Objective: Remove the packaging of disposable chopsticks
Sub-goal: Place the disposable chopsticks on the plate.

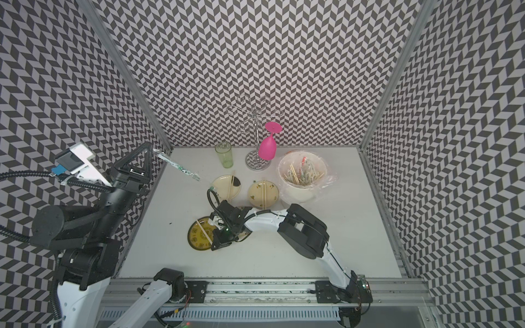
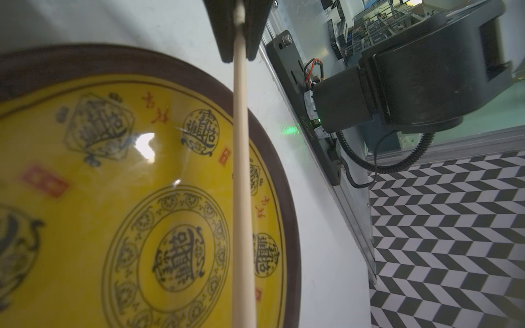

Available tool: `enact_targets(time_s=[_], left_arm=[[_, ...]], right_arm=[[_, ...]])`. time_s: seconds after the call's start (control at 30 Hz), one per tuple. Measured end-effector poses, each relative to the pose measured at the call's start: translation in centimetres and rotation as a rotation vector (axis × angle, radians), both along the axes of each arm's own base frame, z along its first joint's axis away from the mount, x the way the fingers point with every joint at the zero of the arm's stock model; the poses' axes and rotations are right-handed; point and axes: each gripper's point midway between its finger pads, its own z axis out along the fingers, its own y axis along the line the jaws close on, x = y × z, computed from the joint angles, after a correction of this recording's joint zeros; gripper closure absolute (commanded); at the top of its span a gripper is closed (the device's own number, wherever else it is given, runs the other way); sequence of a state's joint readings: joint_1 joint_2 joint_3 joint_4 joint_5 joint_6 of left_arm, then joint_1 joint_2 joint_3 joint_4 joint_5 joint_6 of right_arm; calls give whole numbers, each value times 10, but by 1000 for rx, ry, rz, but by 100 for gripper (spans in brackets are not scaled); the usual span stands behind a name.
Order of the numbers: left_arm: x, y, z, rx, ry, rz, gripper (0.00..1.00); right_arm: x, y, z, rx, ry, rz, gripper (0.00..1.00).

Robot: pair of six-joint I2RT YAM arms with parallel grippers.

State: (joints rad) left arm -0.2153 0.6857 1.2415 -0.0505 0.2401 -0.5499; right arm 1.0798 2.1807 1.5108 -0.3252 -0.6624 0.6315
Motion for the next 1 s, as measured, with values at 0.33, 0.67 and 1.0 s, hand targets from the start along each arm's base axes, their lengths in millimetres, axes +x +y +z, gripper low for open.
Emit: enact_targets(time_s=[0.33, 0.67, 1.0], left_arm=[[-3, 7, -3, 5, 1, 43, 100], [-3, 8, -4, 11, 1, 57, 100], [-4, 9, -3, 14, -4, 65, 100]], right_arm=[[3, 4, 0, -8, 2, -10, 100], [4, 2, -1, -25, 3, -22, 98], [7, 7, -2, -26, 4, -25, 96]])
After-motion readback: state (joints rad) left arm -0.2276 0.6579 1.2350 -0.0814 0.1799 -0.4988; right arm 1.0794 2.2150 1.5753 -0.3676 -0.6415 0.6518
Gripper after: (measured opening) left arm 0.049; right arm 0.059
